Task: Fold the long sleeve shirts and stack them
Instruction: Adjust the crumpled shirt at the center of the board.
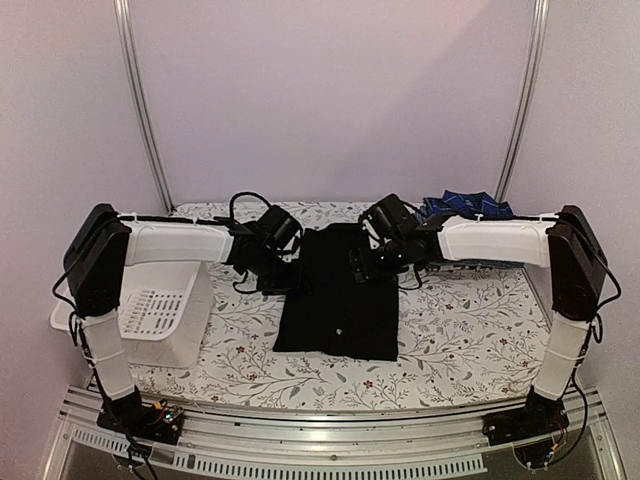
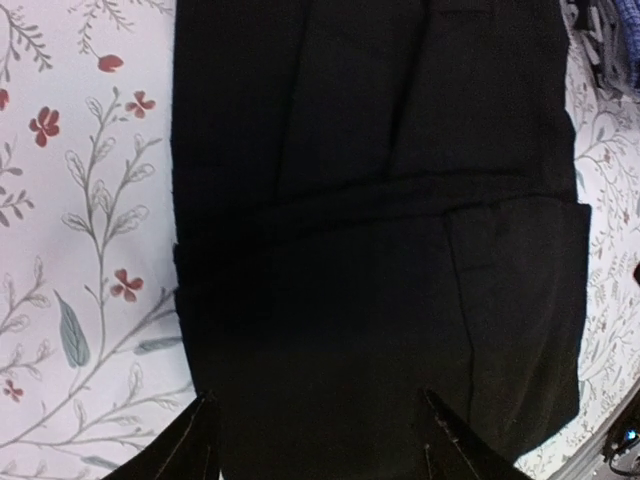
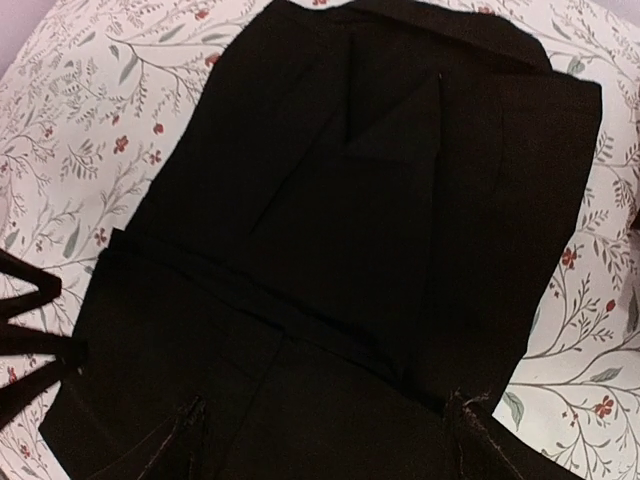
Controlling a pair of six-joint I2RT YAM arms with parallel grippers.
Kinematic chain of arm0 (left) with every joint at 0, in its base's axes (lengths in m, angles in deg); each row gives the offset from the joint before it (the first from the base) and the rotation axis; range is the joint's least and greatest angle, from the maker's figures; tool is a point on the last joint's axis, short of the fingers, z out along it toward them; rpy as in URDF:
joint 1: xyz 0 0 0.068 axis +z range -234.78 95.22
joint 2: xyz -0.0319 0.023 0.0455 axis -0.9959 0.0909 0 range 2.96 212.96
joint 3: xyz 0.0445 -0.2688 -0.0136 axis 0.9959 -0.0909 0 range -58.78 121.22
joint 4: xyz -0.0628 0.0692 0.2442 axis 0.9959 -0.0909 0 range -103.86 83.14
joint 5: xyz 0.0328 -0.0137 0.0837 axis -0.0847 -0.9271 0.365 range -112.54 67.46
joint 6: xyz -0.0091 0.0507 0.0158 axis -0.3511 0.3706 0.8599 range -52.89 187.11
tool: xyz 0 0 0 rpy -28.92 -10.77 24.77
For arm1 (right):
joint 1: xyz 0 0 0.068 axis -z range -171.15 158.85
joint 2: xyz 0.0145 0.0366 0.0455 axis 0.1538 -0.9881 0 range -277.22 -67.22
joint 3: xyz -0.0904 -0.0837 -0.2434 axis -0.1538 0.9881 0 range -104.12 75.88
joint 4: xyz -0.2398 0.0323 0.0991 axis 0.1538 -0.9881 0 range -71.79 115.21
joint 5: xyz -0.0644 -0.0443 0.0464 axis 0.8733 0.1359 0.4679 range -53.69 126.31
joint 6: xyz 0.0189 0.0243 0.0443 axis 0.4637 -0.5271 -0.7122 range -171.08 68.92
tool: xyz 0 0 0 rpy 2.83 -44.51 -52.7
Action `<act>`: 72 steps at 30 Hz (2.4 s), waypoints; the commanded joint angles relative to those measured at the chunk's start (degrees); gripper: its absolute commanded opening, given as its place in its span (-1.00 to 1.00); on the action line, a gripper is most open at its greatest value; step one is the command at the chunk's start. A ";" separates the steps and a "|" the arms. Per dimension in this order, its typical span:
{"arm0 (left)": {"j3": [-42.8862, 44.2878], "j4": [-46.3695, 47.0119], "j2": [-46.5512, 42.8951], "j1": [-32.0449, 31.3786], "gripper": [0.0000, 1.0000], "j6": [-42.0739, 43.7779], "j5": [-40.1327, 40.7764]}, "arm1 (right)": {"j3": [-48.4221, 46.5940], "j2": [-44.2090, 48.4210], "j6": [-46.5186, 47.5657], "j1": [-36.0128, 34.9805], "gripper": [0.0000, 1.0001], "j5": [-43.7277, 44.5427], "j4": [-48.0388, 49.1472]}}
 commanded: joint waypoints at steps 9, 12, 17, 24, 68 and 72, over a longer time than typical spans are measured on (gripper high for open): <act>5.10 2.47 9.77 4.94 0.12 5.69 -2.87 | 9.29 -0.48 -4.79 3.29 0.25 -1.42 5.67; 4.80 2.86 10.03 5.00 -0.09 5.66 -3.58 | 10.39 -1.35 -5.08 3.34 0.20 -2.10 6.72; 4.76 3.05 9.57 4.84 -0.55 5.72 -4.26 | 11.52 -2.38 -6.55 3.34 0.12 -2.25 6.78; 4.96 2.53 8.41 4.85 -0.90 6.46 -4.04 | 14.07 -1.14 -9.44 3.34 0.10 1.80 5.04; 2.86 1.78 -0.32 3.30 -1.00 11.37 -3.04 | 12.75 7.40 -8.72 1.45 -1.00 -0.36 2.87; 1.95 2.00 -2.22 3.14 -1.00 11.96 -5.25 | 13.54 9.95 -6.85 0.00 -1.00 -2.78 3.14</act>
